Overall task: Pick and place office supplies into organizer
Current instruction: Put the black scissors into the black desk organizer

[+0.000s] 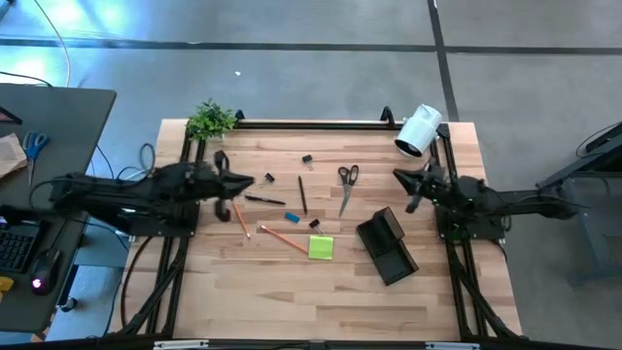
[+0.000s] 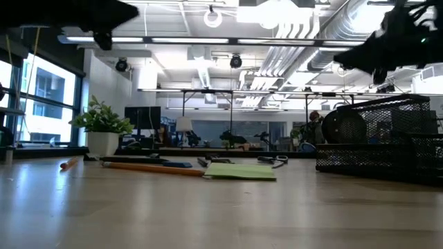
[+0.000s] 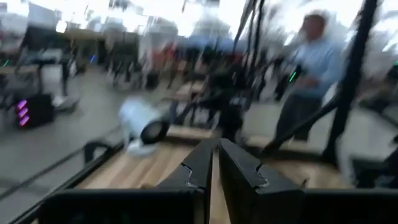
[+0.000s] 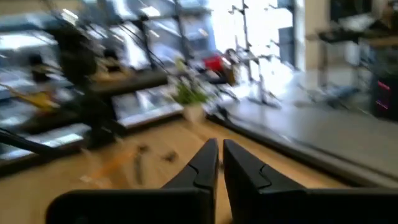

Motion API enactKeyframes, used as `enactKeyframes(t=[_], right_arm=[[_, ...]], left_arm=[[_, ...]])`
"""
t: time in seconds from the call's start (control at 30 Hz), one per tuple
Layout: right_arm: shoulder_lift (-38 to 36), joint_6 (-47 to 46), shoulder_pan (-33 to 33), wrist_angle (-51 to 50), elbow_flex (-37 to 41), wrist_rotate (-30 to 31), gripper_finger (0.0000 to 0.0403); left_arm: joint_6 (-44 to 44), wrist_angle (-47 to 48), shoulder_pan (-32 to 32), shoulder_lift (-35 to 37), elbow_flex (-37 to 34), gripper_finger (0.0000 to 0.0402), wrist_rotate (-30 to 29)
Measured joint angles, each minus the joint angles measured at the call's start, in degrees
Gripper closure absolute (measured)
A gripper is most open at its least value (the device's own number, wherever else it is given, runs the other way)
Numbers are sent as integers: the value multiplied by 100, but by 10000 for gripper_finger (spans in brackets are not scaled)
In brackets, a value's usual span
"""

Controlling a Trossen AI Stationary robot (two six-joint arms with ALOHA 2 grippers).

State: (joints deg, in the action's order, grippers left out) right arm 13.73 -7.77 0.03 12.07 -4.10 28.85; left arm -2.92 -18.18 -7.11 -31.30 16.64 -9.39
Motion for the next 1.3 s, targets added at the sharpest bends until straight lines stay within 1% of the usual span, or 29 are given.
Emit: enactKeyframes(t=[0.1,0.2,0.27,0.37,0.5,0.6,0.67,0.83,0.9,0.97,1.07,1.17,1.3], right_arm=[[701,-409,-153,159,0,262,351],[1338,-729,-248,741,-2,245,317],[1713,-768,-281,866,-153,244,295],[2250,-572,-342,506,-695,280,269],[3008,-560,-516,-484,-1547,539,252],[3591,-890,-719,-1017,-2032,591,250],[4010,-1055,-876,-1120,-2237,513,254],[5118,-1393,-1299,-1178,-2688,383,268],[5531,-1646,-1486,-1391,-2910,296,269],[5936,-1939,-1667,-1625,-3134,236,267],[6504,-2192,-1922,-1941,-3453,175,259],[7011,-2359,-2158,-2093,-3707,-266,245],[7676,-2377,-2326,-2090,-3942,-702,225]], left_arm=[[92,23,-3,-947,412,382,-290],[170,-82,-4,-1691,770,382,-384],[252,-342,-4,-2101,920,383,-389],[361,-934,-4,-2538,1002,383,-389],[390,-1554,-143,-2953,1001,383,-301],[296,-1750,-403,-3176,1001,383,2],[265,-1773,-633,-3326,1001,383,348],[245,-1789,-1213,-3525,997,383,1983],[151,-1804,-1344,-3535,997,383,2346],[4,-1825,-1413,-3537,997,383,2420],[-168,-2337,-1504,-3541,997,383,2249],[-335,-2810,-1513,-3535,997,383,2015],[-335,-3017,-1499,-3540,997,383,2001]])
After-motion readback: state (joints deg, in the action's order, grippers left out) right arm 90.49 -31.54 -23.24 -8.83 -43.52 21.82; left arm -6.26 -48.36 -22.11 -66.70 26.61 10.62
